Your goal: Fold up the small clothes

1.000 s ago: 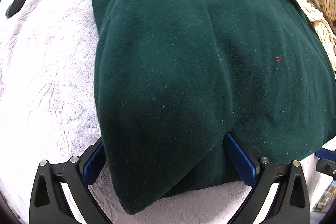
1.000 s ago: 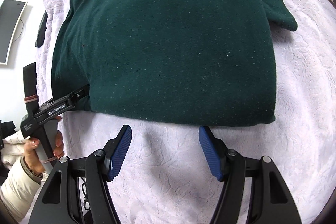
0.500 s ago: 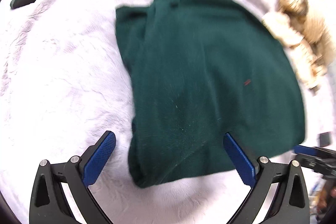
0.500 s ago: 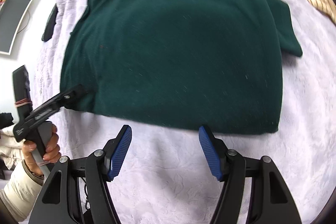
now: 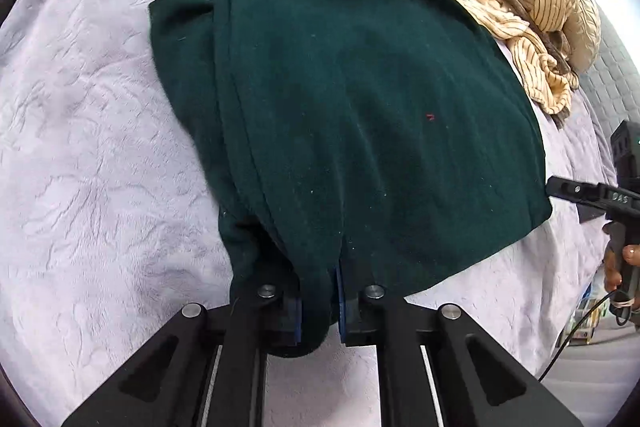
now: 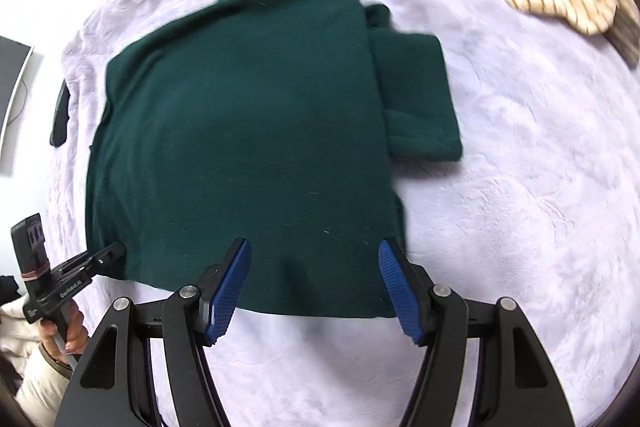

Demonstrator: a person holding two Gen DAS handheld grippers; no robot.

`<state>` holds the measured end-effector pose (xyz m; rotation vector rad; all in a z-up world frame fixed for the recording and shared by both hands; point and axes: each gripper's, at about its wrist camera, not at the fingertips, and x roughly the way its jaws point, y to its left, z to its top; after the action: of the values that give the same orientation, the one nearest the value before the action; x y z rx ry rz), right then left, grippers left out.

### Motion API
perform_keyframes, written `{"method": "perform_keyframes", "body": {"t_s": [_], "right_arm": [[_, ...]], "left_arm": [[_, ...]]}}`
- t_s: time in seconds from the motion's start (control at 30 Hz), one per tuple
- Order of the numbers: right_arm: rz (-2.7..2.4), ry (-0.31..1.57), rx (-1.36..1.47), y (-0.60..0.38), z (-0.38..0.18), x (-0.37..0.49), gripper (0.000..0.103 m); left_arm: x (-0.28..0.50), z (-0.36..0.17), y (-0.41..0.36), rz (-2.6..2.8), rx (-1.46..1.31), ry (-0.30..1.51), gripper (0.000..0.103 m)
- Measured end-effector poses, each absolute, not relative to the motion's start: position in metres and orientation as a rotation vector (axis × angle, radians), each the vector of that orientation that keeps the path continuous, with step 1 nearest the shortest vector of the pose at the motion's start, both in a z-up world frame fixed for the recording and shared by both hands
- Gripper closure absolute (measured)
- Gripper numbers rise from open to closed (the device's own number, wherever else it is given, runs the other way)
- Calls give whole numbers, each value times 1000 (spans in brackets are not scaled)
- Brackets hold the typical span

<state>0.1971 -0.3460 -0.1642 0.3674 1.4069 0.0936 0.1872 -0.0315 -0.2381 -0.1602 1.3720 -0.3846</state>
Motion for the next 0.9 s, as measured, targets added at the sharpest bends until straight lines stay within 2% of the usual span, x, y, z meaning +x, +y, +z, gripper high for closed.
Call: {"method": "perform_keyframes", "body": {"t_s": [0.03, 0.07, 0.1, 0.3, 0.5, 0.53, 0.57, 0.6, 0.63, 0.67, 0.9], "right_arm": [[96, 1417, 378, -349, -170, 196, 64], [101, 1426, 394, -352, -176, 195, 94], [99, 1443, 413, -354, -185, 192, 98], [95, 1465, 442, -361, -199, 178, 99], [100, 1430, 317, -347, -171, 177, 94], [114, 1410, 310, -342, -165, 176, 91], [131, 1389, 305, -337, -158, 175, 78], [150, 1371, 302, -332, -152, 174, 56], [168, 1356, 299, -326, -149, 173, 46], [192, 1341, 295, -318, -146, 174, 38], [292, 1382, 290, -271, -170, 187, 38]], "left_arm": [[185, -239, -30, -382, -163, 1373, 91], [182, -241, -27, -375, -166, 1378, 91], [180, -243, -23, -371, -172, 1386, 91], [171, -243, -26, -312, -190, 1395, 90], [167, -230, -26, -185, -192, 1403, 87], [165, -228, -25, -170, -191, 1399, 70], [162, -226, -22, -157, -202, 1392, 43], [158, -223, -19, -151, -220, 1375, 33], [155, -220, -17, -144, -233, 1361, 20], [153, -219, -15, -138, -244, 1355, 19], [147, -237, -3, -138, -436, 1398, 19]]}}
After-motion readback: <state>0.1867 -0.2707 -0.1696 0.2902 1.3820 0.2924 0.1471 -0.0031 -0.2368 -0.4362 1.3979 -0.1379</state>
